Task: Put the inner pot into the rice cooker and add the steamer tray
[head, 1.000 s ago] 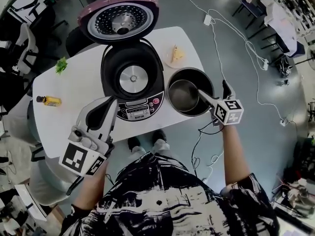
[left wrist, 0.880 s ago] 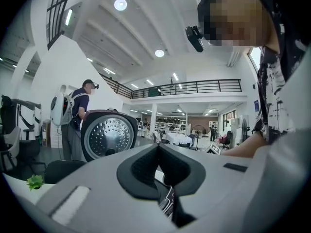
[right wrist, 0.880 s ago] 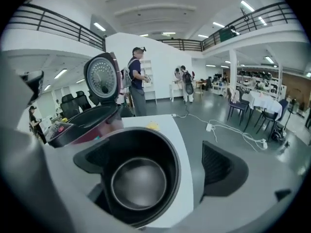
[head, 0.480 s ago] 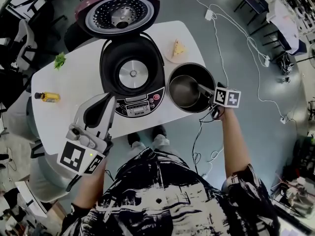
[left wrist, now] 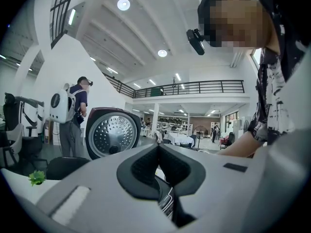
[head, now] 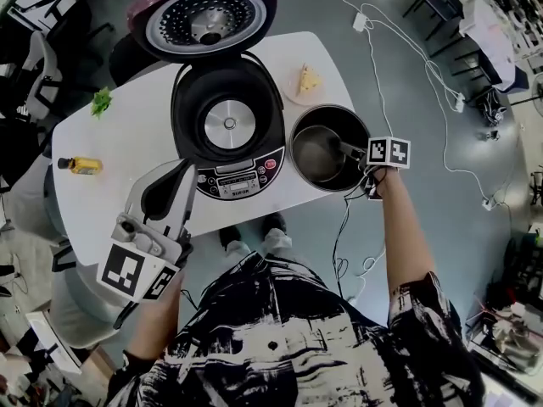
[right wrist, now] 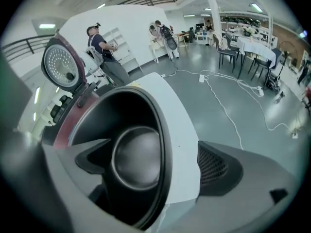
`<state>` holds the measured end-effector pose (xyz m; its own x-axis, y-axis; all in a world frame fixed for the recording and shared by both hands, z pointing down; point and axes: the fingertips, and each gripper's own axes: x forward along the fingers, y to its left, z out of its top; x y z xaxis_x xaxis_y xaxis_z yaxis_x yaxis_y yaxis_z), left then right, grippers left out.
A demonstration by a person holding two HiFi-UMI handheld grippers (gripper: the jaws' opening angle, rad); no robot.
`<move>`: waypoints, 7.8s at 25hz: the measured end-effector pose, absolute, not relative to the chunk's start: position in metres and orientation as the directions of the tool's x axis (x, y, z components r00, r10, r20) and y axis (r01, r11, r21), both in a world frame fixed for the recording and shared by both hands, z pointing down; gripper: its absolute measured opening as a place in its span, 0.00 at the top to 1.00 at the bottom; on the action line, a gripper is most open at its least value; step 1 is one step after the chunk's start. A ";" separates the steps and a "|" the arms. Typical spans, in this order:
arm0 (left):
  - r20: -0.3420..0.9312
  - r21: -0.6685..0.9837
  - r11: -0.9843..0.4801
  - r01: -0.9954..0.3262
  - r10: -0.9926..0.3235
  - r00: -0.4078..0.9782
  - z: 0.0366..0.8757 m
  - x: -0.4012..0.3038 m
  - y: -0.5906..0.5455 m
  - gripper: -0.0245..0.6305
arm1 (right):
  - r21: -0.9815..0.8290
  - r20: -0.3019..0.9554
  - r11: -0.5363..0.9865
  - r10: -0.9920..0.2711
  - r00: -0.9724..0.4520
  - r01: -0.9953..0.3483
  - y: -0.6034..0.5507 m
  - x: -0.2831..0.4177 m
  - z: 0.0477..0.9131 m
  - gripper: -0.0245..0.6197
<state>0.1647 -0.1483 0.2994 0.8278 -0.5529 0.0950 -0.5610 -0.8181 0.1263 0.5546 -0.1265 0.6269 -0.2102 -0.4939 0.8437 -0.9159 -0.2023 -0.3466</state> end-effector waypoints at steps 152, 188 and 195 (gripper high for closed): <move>-0.021 0.152 -0.475 -0.867 -0.878 0.478 0.284 -0.136 -0.126 0.96 | -0.319 0.607 0.819 -0.211 -0.766 -0.478 -0.213 -0.080 0.444 0.67; 0.088 0.235 -0.261 -0.936 -0.954 0.288 0.351 -0.255 -0.079 0.96 | -0.058 0.983 0.928 -0.013 -0.186 -0.369 -0.268 -0.087 0.709 0.95; 0.080 0.228 -0.286 -0.931 -0.947 0.310 0.347 -0.244 -0.081 0.96 | -0.147 0.974 0.863 0.041 -0.224 -0.483 -0.255 -0.080 0.701 0.96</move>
<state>-0.2442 -0.0806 0.3465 0.3104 -0.9472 0.0798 -0.9308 -0.2858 0.2279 -0.0805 -0.2552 0.7010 -0.2243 0.0408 0.9737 -0.4829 0.8632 -0.1474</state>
